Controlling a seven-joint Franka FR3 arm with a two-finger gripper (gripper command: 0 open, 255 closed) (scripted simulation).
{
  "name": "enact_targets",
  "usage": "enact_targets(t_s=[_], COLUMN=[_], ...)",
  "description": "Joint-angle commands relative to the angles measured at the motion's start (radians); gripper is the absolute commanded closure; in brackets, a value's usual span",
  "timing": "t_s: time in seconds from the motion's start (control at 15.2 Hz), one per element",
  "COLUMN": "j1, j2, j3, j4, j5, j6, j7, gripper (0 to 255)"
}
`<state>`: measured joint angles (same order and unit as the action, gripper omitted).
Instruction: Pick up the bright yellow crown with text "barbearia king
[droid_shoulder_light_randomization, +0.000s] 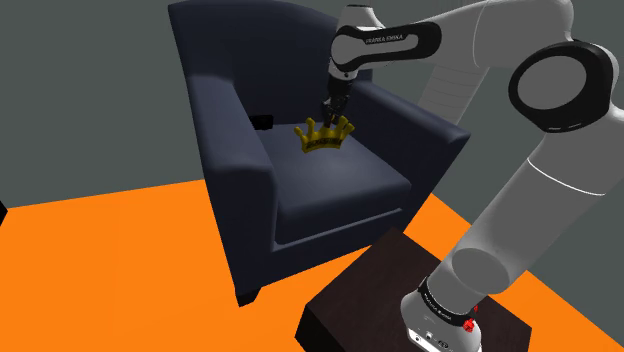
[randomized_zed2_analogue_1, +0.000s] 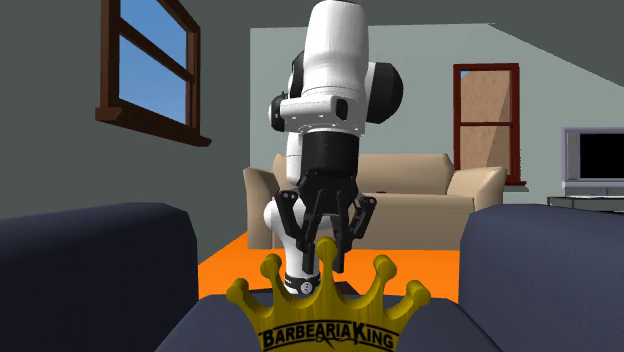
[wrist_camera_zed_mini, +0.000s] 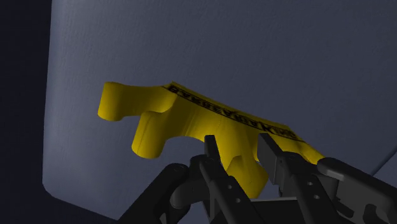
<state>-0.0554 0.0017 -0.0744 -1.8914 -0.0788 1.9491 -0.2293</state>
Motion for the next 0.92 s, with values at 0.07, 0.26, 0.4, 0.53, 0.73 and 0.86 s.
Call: enact_targets(t_s=[0.07, 0.26, 0.4, 0.53, 0.73, 0.86], j1=[0.0, 0.0, 0.0, 0.0, 0.001, 0.001], j2=[0.0, 0.0, -0.001, -0.004, -0.006, -0.007], j3=[0.0, 0.0, 0.0, 0.0, 0.001, 0.001], j4=[0.0, 0.0, 0.013, 0.036, 0.074, 0.1], j5=[0.0, 0.0, 0.0, 0.001, 0.002, 0.002], j6=[0.0, 0.0, -0.014, -0.04, -0.08, -0.106], j7=[0.0, 0.0, -0.001, -0.003, -0.006, -0.007], gripper=[255, 255, 255, 255, 255, 255])
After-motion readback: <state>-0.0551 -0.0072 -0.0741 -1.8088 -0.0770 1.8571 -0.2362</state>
